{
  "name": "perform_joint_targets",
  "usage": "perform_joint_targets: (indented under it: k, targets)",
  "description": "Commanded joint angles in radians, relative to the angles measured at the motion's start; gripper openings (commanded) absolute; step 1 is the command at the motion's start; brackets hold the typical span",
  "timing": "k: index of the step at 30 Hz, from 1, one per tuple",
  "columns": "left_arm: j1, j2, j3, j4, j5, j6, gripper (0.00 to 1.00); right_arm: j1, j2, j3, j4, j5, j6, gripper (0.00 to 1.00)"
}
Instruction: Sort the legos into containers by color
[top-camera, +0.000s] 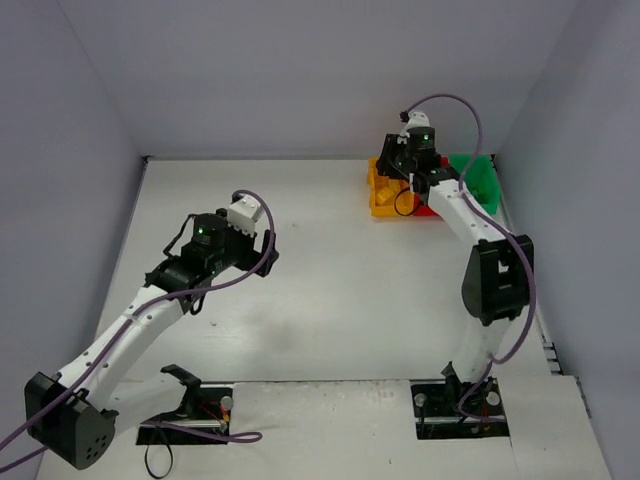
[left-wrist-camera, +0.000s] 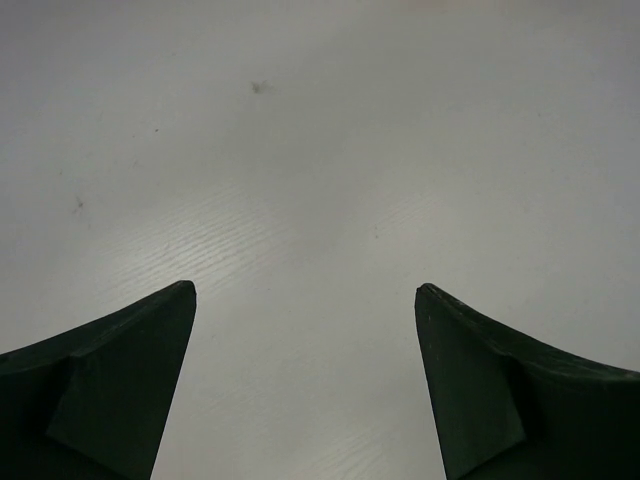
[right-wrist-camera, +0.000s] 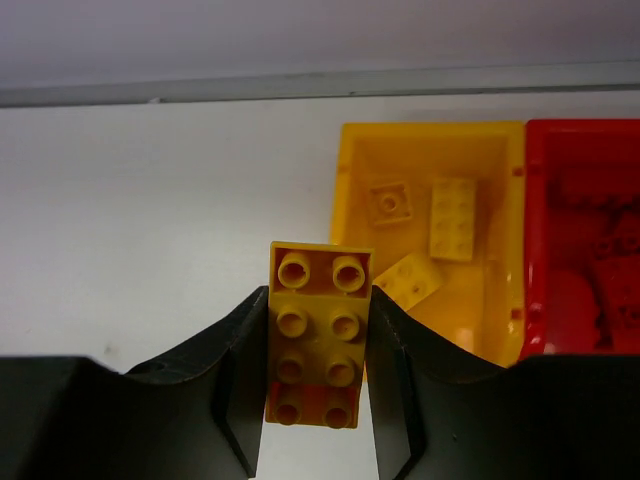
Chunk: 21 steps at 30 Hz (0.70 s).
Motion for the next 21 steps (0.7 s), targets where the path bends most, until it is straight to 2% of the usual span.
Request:
perform_joint_targets:
  k: [1,4,7,8,9,11,17,21]
  targets:
    - [0.006,-0.073,0.004,-0.077,-0.134,-0.116,0.83,-0.035,0.145,0.130,0.044,0.126,-0.057,0.08]
    - [0.009,-0.120,-0.020,-0.119,-0.180,-0.150,0.83,-0.067,0.258,0.237,0.042,0.144,-0.054,0.15]
    - [0.009,-0.156,-0.033,-0.151,-0.213,-0.185,0.84,-0.087,0.344,0.317,0.036,0.144,-0.042,0.28]
    - [0.009,-0.162,-0.037,-0.157,-0.217,-0.199,0.84,-0.092,0.357,0.332,0.036,0.138,-0.040,0.33]
    - [0.009,-0.171,-0.040,-0.165,-0.219,-0.204,0.84,-0.092,0.368,0.346,0.036,0.128,-0.042,0.46]
    - [0.011,-0.174,-0.046,-0.171,-0.230,-0.215,0.84,-0.093,0.383,0.380,0.035,0.111,-0.046,0.58]
    - [0.012,-0.156,-0.046,-0.170,-0.247,-0.235,0.84,-0.092,0.307,0.375,0.022,0.069,-0.081,0.73]
    - [0.012,-0.118,-0.004,-0.147,-0.245,-0.247,0.84,-0.092,0.131,0.259,0.022,0.069,-0.092,0.74]
